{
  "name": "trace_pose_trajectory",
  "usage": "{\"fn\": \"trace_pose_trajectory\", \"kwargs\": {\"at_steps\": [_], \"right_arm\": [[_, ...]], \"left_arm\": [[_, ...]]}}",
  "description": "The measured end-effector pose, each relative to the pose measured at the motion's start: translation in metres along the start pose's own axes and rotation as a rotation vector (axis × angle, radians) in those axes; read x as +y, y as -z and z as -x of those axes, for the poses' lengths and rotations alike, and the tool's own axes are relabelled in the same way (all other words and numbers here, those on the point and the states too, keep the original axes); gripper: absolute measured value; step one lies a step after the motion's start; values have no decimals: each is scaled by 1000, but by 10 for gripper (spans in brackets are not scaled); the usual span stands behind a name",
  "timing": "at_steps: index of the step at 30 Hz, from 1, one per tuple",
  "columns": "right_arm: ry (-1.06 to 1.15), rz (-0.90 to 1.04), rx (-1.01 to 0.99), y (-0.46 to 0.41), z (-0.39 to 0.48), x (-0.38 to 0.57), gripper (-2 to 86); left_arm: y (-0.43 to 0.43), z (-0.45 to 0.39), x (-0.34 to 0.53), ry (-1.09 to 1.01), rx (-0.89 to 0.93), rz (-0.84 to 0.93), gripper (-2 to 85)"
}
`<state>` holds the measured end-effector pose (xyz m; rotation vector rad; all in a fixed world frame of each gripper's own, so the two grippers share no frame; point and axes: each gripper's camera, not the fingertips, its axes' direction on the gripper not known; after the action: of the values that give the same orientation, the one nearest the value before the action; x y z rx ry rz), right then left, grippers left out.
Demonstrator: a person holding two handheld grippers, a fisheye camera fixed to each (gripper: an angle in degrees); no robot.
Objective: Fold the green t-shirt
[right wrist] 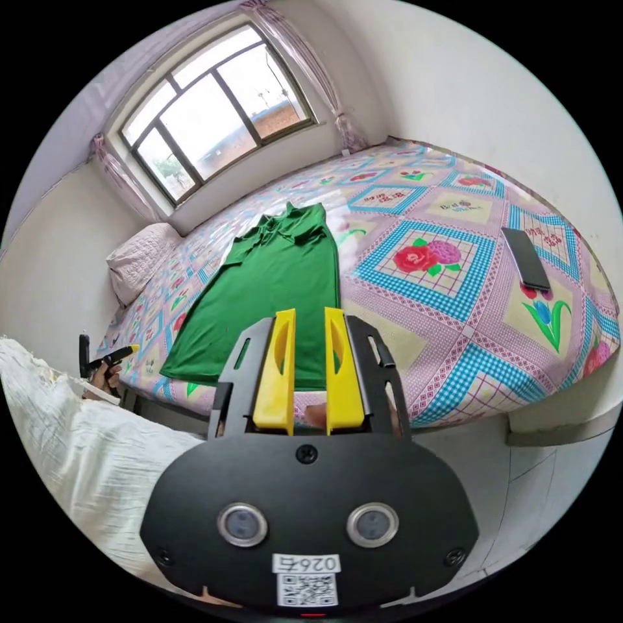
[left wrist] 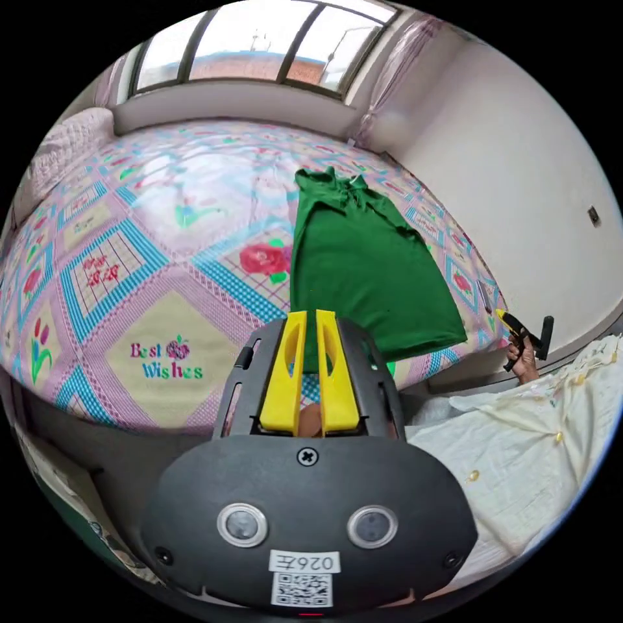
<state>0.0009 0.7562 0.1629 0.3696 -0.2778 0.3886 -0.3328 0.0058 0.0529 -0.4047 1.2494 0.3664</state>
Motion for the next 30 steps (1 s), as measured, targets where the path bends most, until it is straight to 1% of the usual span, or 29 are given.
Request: {"fn": "trace_pose_trajectory", "kwargs": {"at_steps": [2,5,8,10,15,23,30], "right_arm": [[-7,105,45,-38,-4,6,43],[0,169,105,-73,-1,3,48],[-22,191,128,-97,-1,-8,55],[-41,202,124,-108,-2,-16,58],[-85,199,137,-121,-2,-34,63],[-118,185,147,-128,7,-61,69],[-109,165,163,-124,16,-84,74]], "left_arm": [[-32,15,8,53,20,100,84],[-56,33,11,99,0,172,117],[-71,51,8,161,19,200,163],[-79,59,5,183,24,211,178],[-92,63,-10,151,19,224,182],[-111,54,-40,13,-9,274,180],[-113,68,-62,26,37,253,162]]}}
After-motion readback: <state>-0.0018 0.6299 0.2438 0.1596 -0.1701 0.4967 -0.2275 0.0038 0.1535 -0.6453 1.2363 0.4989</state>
